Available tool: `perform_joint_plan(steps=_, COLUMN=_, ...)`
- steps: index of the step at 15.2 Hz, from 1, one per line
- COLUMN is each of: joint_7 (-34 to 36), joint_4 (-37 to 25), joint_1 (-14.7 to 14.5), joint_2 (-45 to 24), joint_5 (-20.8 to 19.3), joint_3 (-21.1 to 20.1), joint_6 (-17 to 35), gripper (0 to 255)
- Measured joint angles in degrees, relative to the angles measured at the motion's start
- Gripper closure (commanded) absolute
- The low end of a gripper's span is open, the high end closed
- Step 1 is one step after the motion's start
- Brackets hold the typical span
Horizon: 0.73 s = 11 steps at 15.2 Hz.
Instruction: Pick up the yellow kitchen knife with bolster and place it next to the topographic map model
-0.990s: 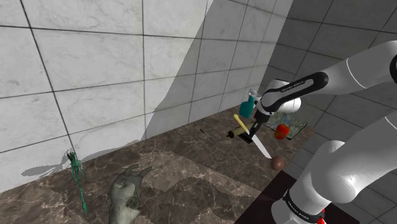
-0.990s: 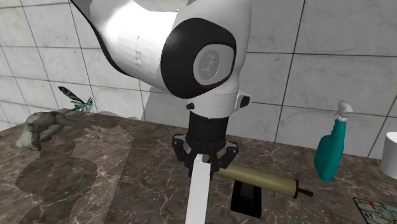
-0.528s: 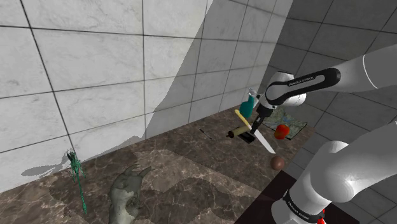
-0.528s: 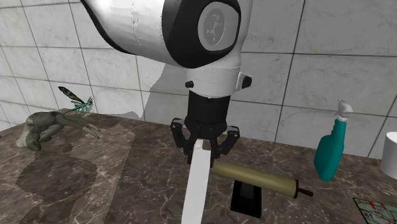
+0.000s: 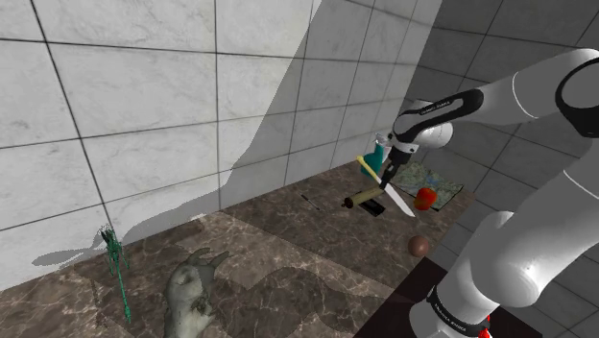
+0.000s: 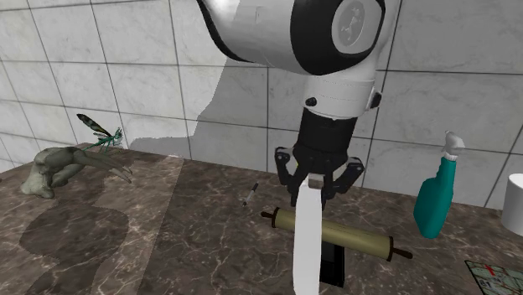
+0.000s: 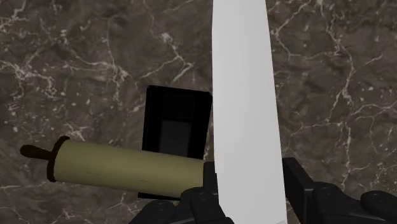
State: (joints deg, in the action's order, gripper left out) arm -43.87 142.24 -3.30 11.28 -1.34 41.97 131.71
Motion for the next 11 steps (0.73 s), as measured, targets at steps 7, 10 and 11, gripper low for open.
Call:
perform_joint_plan(steps=7, joint_7=-15.76, joint_4=-16.42, joint_1=0.67, joint_2=-18.28, joint_5=15.41, joint_3=4.78, joint_6=-4.65, gripper=255)
perform_joint_plan(steps=10, joint_7=-21.41, joint_4=-25.39, joint_1=4.81, joint_2=-27.05, joint_5=22.01, joint_3=3.69, joint_6=-8.44, gripper=255)
perform_joint_plan(steps=11, joint_7=-22.56, joint_4=-27.82, joint_1=6.15, joint_2=-29.27, joint_5=23.5, joint_3=3.18, joint_6=-9.47, gripper=255)
